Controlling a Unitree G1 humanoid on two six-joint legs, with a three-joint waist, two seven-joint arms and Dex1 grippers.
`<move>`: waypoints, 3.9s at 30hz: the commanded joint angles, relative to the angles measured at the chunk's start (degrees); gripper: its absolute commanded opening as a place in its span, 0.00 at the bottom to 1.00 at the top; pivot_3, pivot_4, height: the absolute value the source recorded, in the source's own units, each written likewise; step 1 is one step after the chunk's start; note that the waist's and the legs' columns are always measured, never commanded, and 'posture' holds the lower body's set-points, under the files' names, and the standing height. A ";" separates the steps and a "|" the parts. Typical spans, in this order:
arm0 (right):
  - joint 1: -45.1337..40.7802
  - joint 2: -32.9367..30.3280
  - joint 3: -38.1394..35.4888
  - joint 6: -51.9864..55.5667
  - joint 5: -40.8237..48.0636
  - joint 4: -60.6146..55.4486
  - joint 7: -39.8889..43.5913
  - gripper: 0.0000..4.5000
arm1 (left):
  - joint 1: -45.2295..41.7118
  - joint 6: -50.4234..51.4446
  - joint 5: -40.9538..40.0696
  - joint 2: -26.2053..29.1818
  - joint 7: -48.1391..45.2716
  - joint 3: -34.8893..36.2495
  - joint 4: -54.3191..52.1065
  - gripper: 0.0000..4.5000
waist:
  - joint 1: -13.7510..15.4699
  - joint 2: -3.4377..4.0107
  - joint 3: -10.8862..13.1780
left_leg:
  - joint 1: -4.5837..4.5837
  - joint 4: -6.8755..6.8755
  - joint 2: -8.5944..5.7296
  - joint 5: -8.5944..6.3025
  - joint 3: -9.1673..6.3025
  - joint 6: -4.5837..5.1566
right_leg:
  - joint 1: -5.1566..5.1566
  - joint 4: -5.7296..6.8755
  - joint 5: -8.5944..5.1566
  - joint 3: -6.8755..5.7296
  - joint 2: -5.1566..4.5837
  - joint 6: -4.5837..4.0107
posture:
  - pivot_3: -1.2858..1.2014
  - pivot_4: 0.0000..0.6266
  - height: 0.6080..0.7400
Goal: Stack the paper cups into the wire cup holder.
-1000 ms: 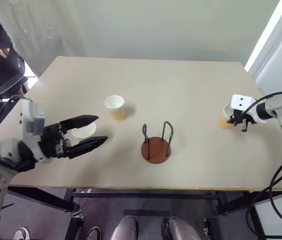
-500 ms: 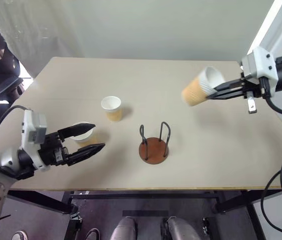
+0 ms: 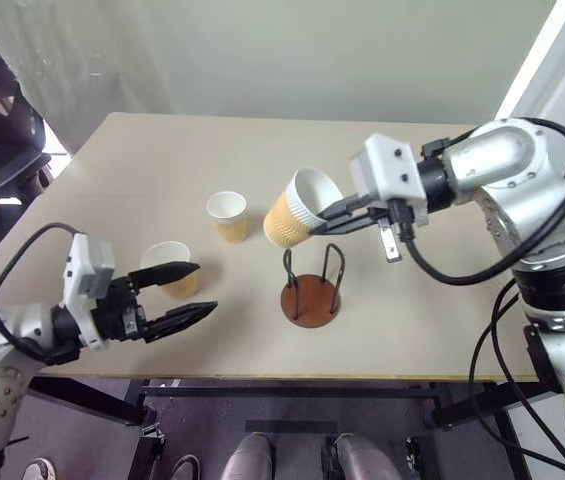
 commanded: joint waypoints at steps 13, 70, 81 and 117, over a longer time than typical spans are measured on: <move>2.46 -4.65 -0.27 -4.49 -0.07 -2.53 6.84 0.01 | 2.07 -0.57 -0.84 0.03 2.30 2.86 -3.46 0.90 | -0.05 -0.02 -0.01 | 0.06 -0.02 0.03 -0.04 0.02 -0.03 | 0.01 0.04 0.00 -0.04 0.01 -0.01 | 0.52 0.24 1.00; 6.47 -0.90 3.85 -12.10 -8.75 -0.15 6.53 0.49 | 6.96 -7.56 -3.56 -8.27 6.80 5.25 -4.84 0.90 | -0.08 -0.08 -0.05 | 0.13 0.03 0.05 0.13 0.03 0.03 | 0.12 0.05 0.04 -0.04 0.02 0.03 | 0.52 0.24 1.00; 1.44 -2.83 -6.08 -10.76 1.94 3.66 10.38 0.80 | 2.95 -3.41 -3.03 3.59 4.98 11.87 1.71 0.90 | 0.08 -0.11 -0.04 | 0.09 0.02 0.08 0.15 0.00 0.00 | 0.11 0.04 0.05 -0.05 0.09 0.01 | 0.52 0.24 1.00; 7.12 -10.75 -13.96 -1.46 4.89 -2.05 -2.77 0.80 | -37.89 -13.25 31.72 18.17 -29.51 -32.17 39.86 0.90 | 0.22 -0.11 -0.10 | -0.43 0.00 0.28 -0.30 -0.05 -0.02 | -0.54 0.00 0.38 -0.06 0.23 0.50 | 0.52 0.24 1.00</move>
